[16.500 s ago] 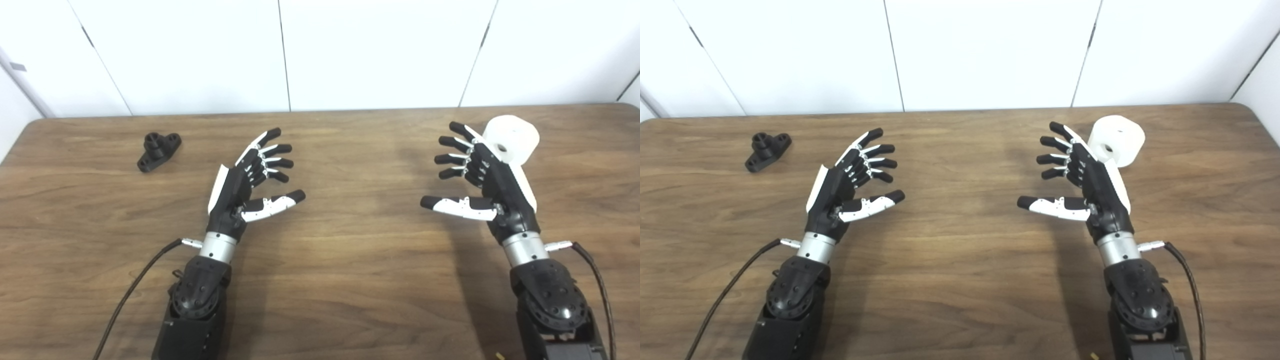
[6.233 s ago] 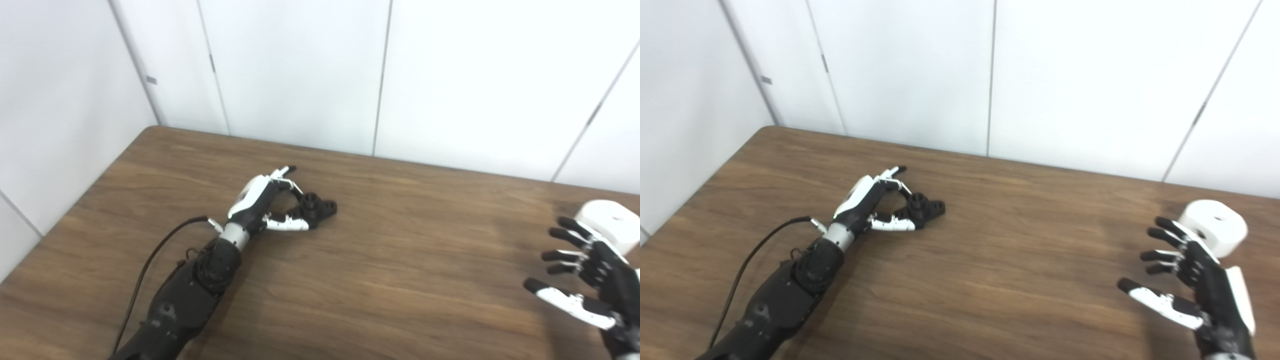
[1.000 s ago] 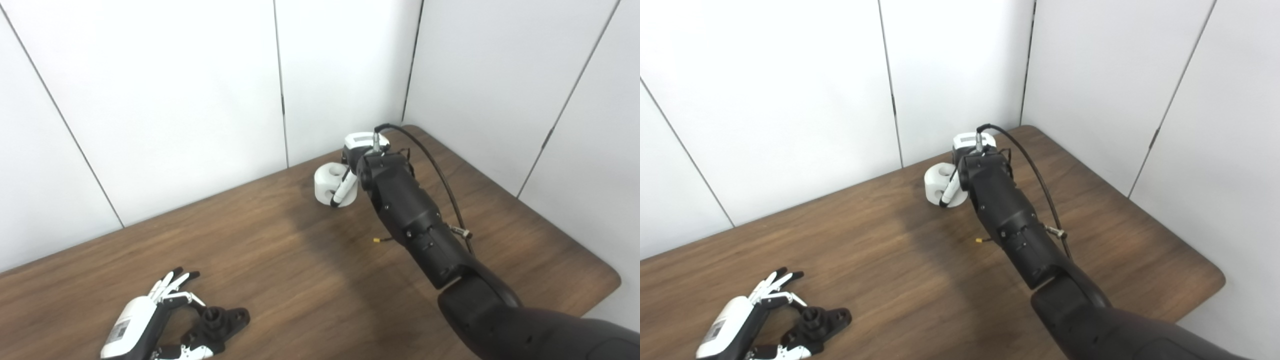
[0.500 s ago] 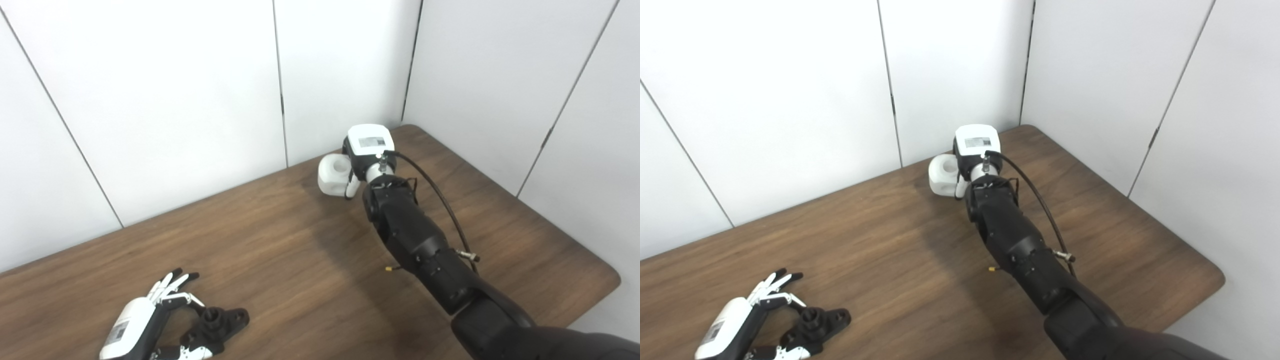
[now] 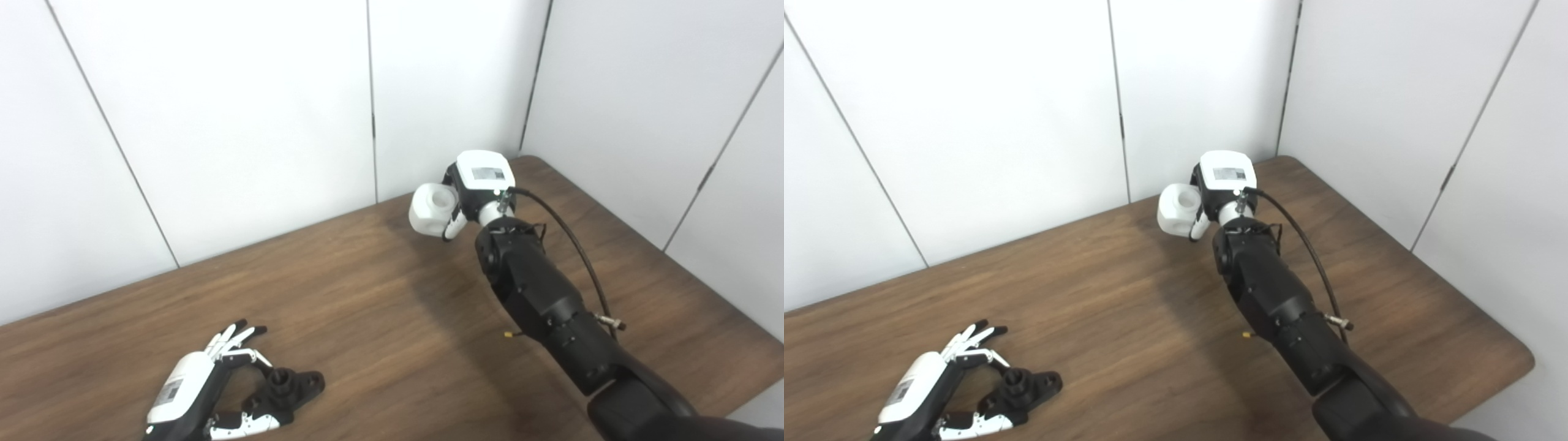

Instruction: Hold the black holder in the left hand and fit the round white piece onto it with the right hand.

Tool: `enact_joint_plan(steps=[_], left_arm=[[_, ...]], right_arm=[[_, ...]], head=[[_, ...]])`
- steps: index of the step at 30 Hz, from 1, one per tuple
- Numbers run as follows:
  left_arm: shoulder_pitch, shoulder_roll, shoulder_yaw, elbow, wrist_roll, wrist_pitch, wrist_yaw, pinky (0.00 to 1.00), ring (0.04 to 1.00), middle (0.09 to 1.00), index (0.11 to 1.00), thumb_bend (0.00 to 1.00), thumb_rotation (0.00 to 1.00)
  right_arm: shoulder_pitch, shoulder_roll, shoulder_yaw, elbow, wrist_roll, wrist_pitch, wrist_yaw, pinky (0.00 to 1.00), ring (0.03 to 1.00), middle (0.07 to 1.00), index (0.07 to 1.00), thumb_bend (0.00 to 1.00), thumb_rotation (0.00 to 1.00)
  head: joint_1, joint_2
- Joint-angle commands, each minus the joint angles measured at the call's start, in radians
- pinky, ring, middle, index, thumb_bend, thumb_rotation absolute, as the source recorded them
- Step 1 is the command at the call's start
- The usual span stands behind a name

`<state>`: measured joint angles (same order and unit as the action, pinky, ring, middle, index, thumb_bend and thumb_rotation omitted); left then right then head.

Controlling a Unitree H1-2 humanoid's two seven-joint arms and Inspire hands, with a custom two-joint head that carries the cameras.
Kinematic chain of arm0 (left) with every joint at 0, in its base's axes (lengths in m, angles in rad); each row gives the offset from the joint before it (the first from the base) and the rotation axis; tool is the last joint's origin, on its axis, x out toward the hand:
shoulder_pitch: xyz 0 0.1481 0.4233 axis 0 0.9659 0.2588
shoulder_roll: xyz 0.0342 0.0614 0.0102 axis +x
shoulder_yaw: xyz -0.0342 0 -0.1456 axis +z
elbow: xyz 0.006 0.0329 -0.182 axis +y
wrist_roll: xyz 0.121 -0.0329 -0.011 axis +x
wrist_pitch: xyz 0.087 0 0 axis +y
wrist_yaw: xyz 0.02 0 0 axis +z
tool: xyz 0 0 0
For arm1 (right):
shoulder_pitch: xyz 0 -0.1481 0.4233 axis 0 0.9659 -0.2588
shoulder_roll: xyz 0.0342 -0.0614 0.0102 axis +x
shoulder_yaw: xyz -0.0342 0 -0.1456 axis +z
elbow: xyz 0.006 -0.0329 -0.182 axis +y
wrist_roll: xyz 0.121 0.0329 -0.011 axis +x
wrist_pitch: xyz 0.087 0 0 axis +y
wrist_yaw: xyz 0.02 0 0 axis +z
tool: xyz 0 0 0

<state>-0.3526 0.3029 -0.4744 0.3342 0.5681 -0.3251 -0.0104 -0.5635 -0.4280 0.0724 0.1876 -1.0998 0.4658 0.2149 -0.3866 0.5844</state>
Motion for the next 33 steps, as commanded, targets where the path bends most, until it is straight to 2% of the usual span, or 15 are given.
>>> enact_joint_plan(steps=[1,4,11,12,13,14,15,17,19,20,23,24,27,29,33], left_arm=[[0.091,0.009,-0.037,0.048,0.064,0.066,-0.048,1.0,0.993,0.912,0.483,0.52,0.06],[0.086,0.0,-0.04,0.043,0.067,0.085,-0.056,1.0,0.999,0.918,0.483,0.52,0.06],[0.069,-0.023,-0.056,0.035,0.08,0.14,-0.073,1.0,1.0,0.921,0.484,0.52,0.06],[0.066,-0.026,-0.058,0.037,0.081,0.142,-0.071,1.0,1.0,0.921,0.483,0.52,0.06],[0.063,-0.031,-0.061,0.037,0.083,0.147,-0.07,1.0,1.0,0.919,0.483,0.52,0.06],[0.06,-0.035,-0.064,0.037,0.087,0.151,-0.067,1.0,1.0,0.918,0.483,0.52,0.06],[0.057,-0.038,-0.067,0.038,0.089,0.154,-0.066,1.0,0.999,0.916,0.483,0.52,0.06],[0.052,-0.045,-0.069,0.033,0.088,0.166,-0.071,1.0,1.0,0.915,0.483,0.52,0.06],[0.049,-0.051,-0.071,0.028,0.085,0.178,-0.08,1.0,1.0,0.917,0.483,0.52,0.06],[0.046,-0.055,-0.072,0.027,0.085,0.185,-0.084,1.0,1.0,0.917,0.483,0.52,0.06],[0.038,-0.065,-0.078,0.029,0.084,0.197,-0.089,1.0,1.0,0.922,0.483,0.52,0.06],[0.036,-0.068,-0.08,0.029,0.084,0.2,-0.089,1.0,1.0,0.921,0.483,0.52,0.06],[0.032,-0.074,-0.085,0.028,0.086,0.211,-0.088,1.0,1.0,0.922,0.483,0.52,0.06],[0.029,-0.078,-0.088,0.031,0.084,0.214,-0.087,1.0,1.0,0.922,0.482,0.52,0.06],[0.023,-0.085,-0.091,0.036,0.081,0.221,-0.086,1.0,1.0,0.919,0.482,0.52,0.06]], right_arm=[[-0.096,-0.002,-0.027,-0.088,-0.014,0.004,0.125,0.71,0.791,0.735,0.483,0.52,0.14],[-0.142,0.004,-0.021,-0.181,-0.036,0.004,0.328,0.71,0.818,0.755,0.484,0.52,0.14],[-0.244,0.018,0.03,-0.295,-0.061,0.004,0.584,0.8,0.819,0.749,0.481,0.52,0.13],[-0.258,0.017,0.04,-0.305,-0.068,0.004,0.62,0.71,0.787,0.734,0.481,0.52,0.14],[-0.271,0.018,0.043,-0.315,-0.073,0.004,0.658,0.56,0.723,0.695,0.481,0.53,0.14],[-0.283,0.021,0.041,-0.325,-0.072,0.004,0.698,0.47,0.665,0.659,0.481,0.53,0.14],[-0.292,0.027,0.037,-0.335,-0.075,0.004,0.735,0.43,0.627,0.632,0.48,0.53,0.13],[-0.31,0.039,0.027,-0.357,-0.073,0.004,0.813,0.44,0.633,0.635,0.48,0.52,0.13],[-0.319,0.044,0.025,-0.376,-0.07,0.004,0.867,0.54,0.7,0.677,0.48,0.52,0.13],[-0.322,0.042,0.029,-0.389,-0.064,0.004,0.89,0.61,0.736,0.699,0.479,0.52,0.13],[-0.318,0.038,0.062,-0.433,-0.036,0.001,0.928,0.69,0.766,0.719,0.479,0.52,0.13],[-0.316,0.041,0.072,-0.444,-0.037,0.001,0.936,0.67,0.765,0.719,0.479,0.52,0.13],[-0.308,0.047,0.087,-0.466,-0.034,0.002,0.949,0.46,0.658,0.648,0.48,0.52,0.13],[-0.295,0.05,0.106,-0.491,-0.022,0.001,0.958,0.42,0.626,0.628,0.48,0.52,0.13],[-0.27,0.048,0.14,-0.532,0.015,-0.008,0.947,0.44,0.645,0.644,0.48,0.52,0.13]], head=[[0.02,0.012],[0.056,0.032],[0.142,0.088],[0.147,0.09],[0.171,0.103],[0.185,0.114],[0.185,0.114],[0.214,0.131],[0.232,0.14],[0.25,0.148],[0.276,0.158],[0.281,0.16],[0.296,0.166],[0.308,0.17],[0.323,0.173]])
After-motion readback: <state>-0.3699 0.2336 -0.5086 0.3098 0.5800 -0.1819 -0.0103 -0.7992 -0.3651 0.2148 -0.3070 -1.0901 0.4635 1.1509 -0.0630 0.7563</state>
